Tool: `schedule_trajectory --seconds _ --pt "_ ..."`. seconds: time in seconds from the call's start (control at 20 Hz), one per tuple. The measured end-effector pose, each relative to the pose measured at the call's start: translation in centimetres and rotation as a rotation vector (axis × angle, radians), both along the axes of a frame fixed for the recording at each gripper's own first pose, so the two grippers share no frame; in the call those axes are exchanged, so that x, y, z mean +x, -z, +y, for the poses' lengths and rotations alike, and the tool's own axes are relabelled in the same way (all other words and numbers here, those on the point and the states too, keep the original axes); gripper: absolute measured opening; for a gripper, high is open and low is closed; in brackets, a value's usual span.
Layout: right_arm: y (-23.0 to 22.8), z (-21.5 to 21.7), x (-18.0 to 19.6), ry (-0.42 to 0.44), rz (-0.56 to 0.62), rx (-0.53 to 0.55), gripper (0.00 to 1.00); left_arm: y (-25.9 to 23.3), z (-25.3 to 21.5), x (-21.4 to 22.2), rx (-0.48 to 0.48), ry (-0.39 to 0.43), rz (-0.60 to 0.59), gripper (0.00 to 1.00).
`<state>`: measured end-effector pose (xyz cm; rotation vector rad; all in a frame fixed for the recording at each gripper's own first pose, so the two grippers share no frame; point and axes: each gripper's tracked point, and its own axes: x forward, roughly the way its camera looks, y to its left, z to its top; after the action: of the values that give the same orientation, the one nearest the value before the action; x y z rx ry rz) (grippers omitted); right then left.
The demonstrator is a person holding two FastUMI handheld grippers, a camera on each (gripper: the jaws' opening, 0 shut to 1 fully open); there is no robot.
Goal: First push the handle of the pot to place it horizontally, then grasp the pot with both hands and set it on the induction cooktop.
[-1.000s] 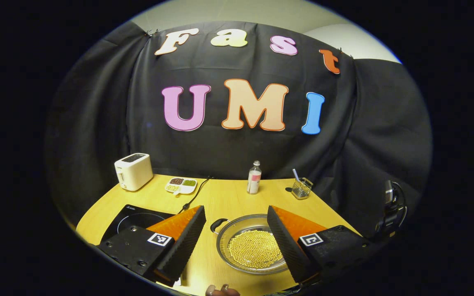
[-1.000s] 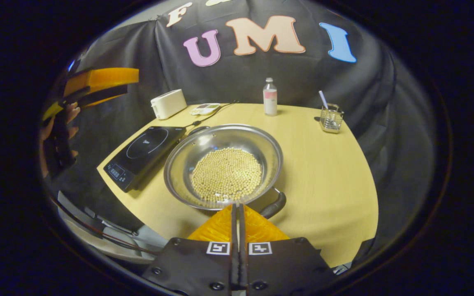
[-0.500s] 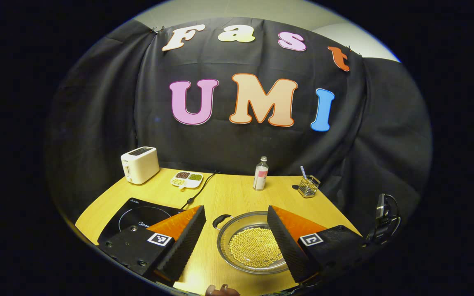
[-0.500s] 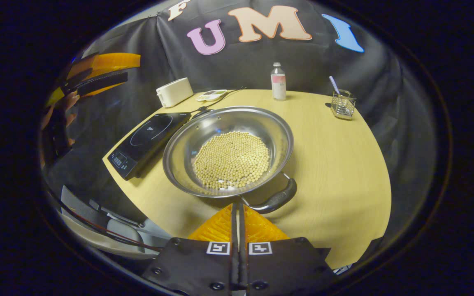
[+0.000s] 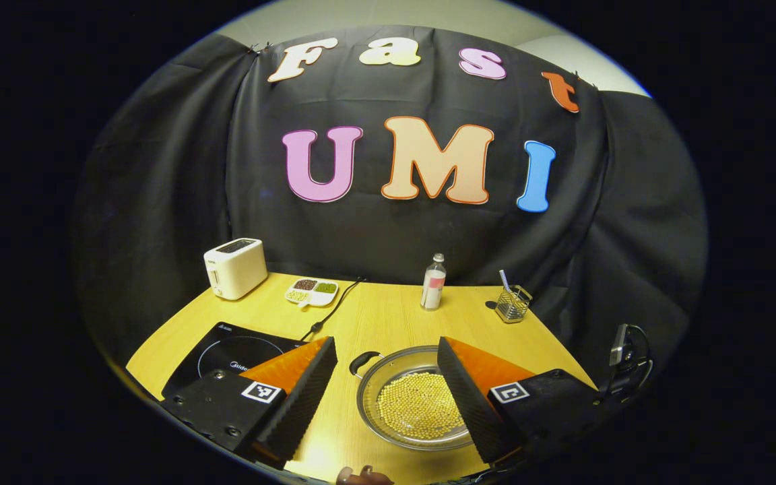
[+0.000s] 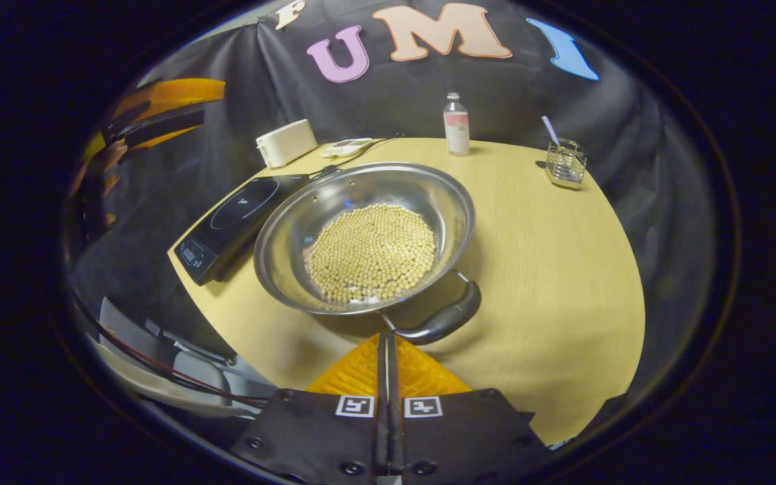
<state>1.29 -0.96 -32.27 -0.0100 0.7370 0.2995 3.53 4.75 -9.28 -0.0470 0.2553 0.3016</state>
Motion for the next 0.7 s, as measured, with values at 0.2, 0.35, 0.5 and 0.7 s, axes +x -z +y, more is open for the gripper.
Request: schedule_trajectory --seconds 0.2,0.35,0.5,0.7 --pt "0.1 -1.1 1.0 0.007 0.001 0.015 0.01 0.0 0.0 0.1 0.007 -0.018 0.006 0.97" --pt "0.2 -2.2 2.0 0.009 0.001 0.003 0.02 0.1 0.1 -0.1 0.006 -0.044 0.009 0.97" --pt "0.5 -3.1 3.1 0.010 0.008 0.003 0.02 0.3 0.3 -0.3 0.003 -0.067 0.015 0.97" --pt "0.3 -3.9 4.4 0.008 0.003 -0.001 0.01 0.4 0.7 -0.6 0.000 -0.099 0.015 0.97"
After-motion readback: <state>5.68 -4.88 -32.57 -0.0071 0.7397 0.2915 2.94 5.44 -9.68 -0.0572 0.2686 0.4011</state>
